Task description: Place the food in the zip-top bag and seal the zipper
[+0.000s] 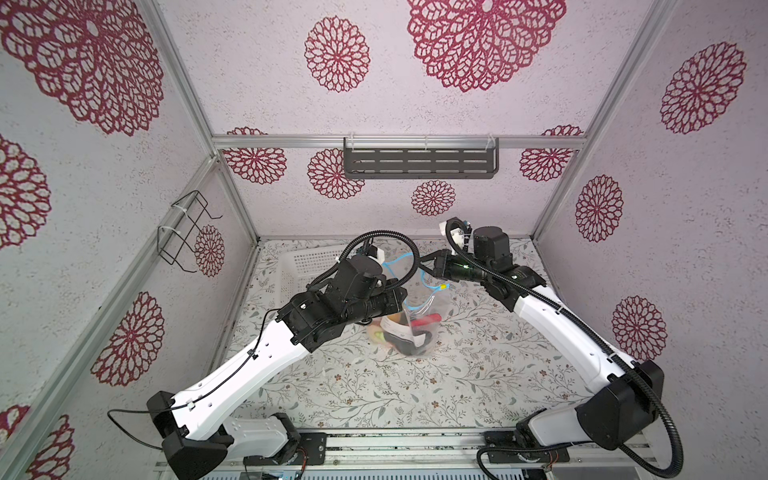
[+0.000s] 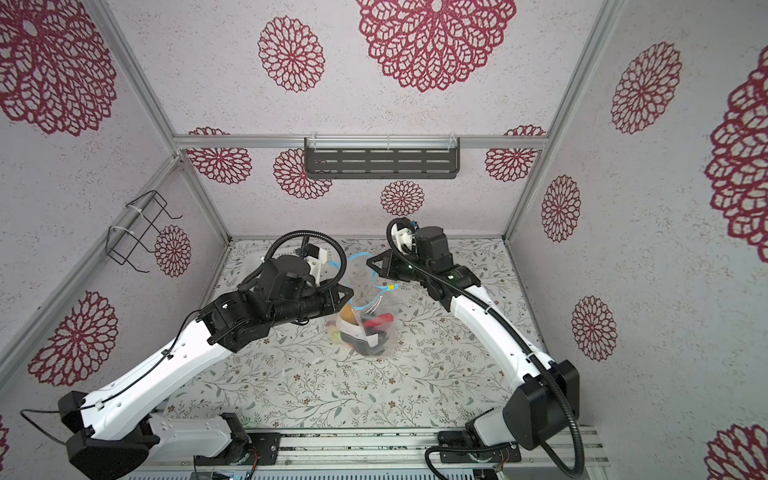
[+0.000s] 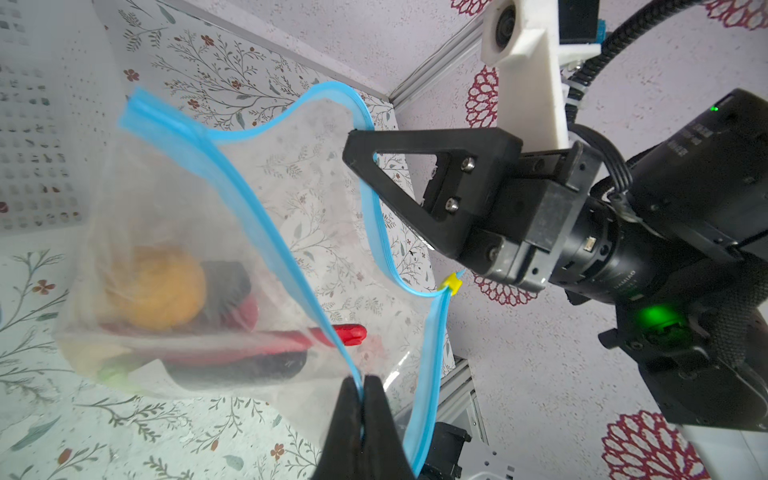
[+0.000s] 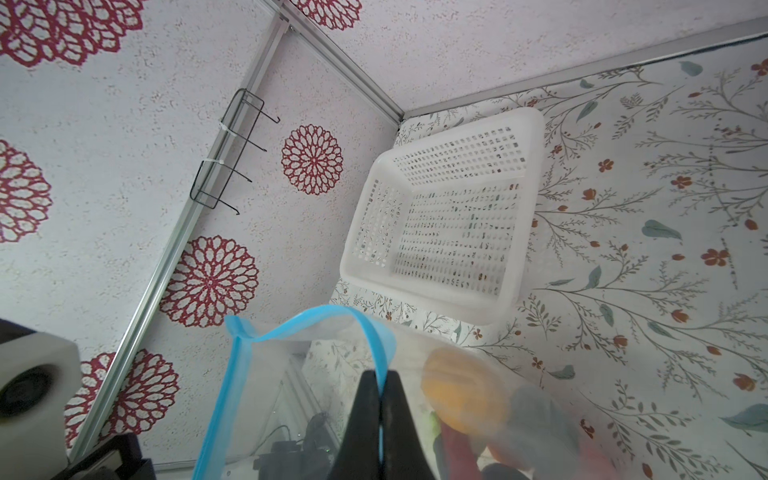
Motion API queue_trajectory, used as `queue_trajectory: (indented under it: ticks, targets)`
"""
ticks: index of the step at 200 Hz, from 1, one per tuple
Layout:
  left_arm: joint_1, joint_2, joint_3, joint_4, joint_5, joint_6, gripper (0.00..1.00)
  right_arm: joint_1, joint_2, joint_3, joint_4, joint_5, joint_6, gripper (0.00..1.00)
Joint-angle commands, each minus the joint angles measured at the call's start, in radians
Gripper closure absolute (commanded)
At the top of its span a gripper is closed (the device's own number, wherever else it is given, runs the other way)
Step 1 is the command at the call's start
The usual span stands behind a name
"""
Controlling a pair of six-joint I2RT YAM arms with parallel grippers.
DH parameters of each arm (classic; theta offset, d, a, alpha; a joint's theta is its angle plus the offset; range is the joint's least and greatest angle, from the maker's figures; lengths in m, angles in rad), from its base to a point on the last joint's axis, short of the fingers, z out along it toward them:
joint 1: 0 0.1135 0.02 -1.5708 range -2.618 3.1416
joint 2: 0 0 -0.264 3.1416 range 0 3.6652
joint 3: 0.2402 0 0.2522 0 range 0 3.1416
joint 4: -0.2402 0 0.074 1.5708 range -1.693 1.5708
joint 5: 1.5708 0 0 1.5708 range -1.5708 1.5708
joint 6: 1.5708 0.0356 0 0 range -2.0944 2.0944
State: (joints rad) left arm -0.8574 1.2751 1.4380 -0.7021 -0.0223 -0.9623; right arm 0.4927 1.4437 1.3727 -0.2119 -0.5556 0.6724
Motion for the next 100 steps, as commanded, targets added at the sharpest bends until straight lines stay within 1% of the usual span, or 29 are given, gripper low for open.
queue_trajectory:
  ticks: [1,20,61,70,79,88,100]
  targets:
    - [-0.012,-0.034,-0.017,-0.003,-0.053,-0.009,1.0,0.012,0.022,0.061,0.076,-0.022,0.014,1.0]
    - [-0.004,-0.04,-0.042,-0.009,-0.08,-0.01,1.0,0.019,0.054,0.088,0.076,-0.032,0.011,1.0]
    - [0.037,-0.068,-0.112,0.021,-0.073,-0.026,1.0,0.009,0.081,0.111,0.059,-0.037,-0.027,1.0]
    - [0.047,-0.076,-0.121,0.03,-0.07,-0.027,1.0,-0.001,0.078,0.112,0.058,-0.046,-0.04,0.88]
    - [0.052,-0.082,-0.127,0.038,-0.068,-0.025,1.0,-0.015,0.068,0.106,0.059,-0.054,-0.05,0.78]
    - [0.055,-0.087,-0.133,0.05,-0.066,-0.021,1.0,-0.031,0.054,0.094,0.068,-0.063,-0.062,0.7]
    - [0.057,-0.092,-0.142,0.069,-0.062,-0.015,1.0,-0.056,0.02,0.066,0.096,-0.073,-0.075,0.63]
